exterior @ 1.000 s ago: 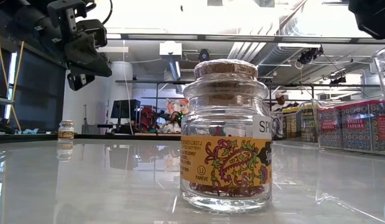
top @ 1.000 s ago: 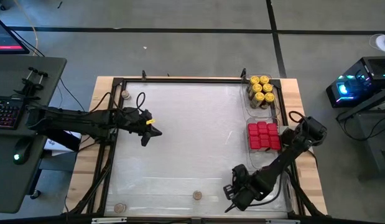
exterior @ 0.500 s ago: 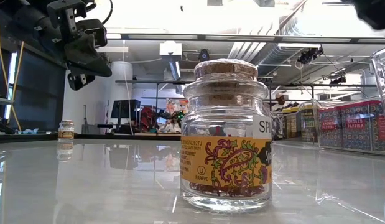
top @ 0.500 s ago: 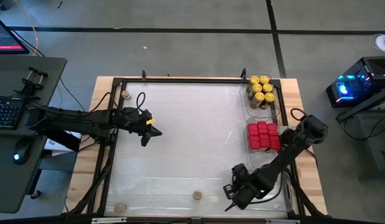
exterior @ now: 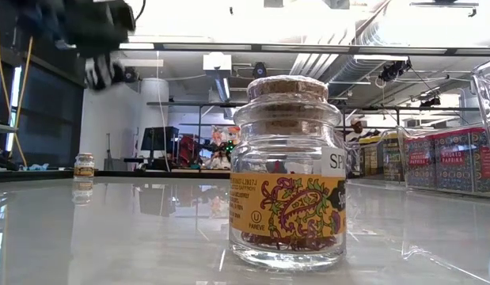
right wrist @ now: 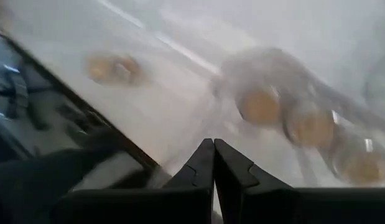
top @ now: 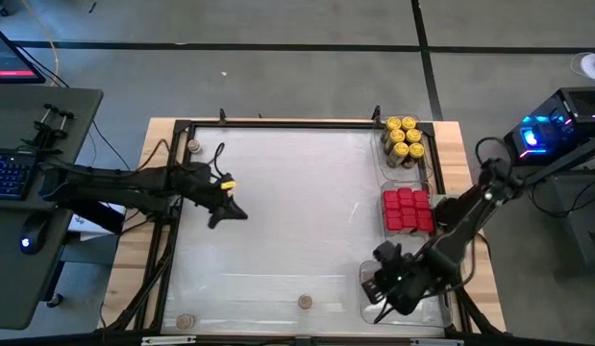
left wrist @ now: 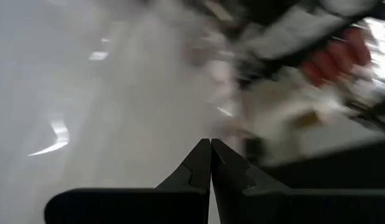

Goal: Sort spices by type
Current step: Put the brown seasoning bottle into the bottom transparent bin

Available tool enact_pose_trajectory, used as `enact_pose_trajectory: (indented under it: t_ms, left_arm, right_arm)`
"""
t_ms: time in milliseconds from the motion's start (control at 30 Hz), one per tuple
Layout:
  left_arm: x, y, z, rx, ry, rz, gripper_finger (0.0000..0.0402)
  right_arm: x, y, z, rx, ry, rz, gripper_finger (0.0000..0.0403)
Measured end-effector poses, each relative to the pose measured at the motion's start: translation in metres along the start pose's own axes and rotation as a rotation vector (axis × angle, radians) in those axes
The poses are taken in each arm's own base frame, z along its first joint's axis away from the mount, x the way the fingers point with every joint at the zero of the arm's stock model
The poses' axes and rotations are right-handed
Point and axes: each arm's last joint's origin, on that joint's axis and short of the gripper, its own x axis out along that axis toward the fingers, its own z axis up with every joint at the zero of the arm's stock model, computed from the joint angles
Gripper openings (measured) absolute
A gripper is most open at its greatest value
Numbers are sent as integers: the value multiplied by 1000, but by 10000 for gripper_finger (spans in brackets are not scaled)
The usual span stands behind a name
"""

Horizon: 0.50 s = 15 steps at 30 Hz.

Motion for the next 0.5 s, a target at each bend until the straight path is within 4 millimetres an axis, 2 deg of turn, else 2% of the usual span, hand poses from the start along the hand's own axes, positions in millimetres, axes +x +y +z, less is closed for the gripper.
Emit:
enact_pose_trajectory:
  t_ms: [33,100,200,267,367,500]
  left_arm:
    - [-4,-8,6,11,7,-44,0]
    - [-17,-22,17,32,-2,-25,0]
    - [-42,-36,38,81,-47,213,0]
    - [-52,-34,51,114,-26,431,0]
    - [-55,-13,70,100,103,722,0]
    - [-52,47,80,17,346,1128,0]
  right_arm:
    - [-6,1,6,-11,-60,38,0]
    - [-16,2,20,-26,-240,103,0]
    - [-21,3,43,-31,-493,123,0]
    - [-19,5,58,-41,-553,100,0]
    - [-11,9,81,-86,-509,59,0]
    - [0,18,108,-178,-439,73,0]
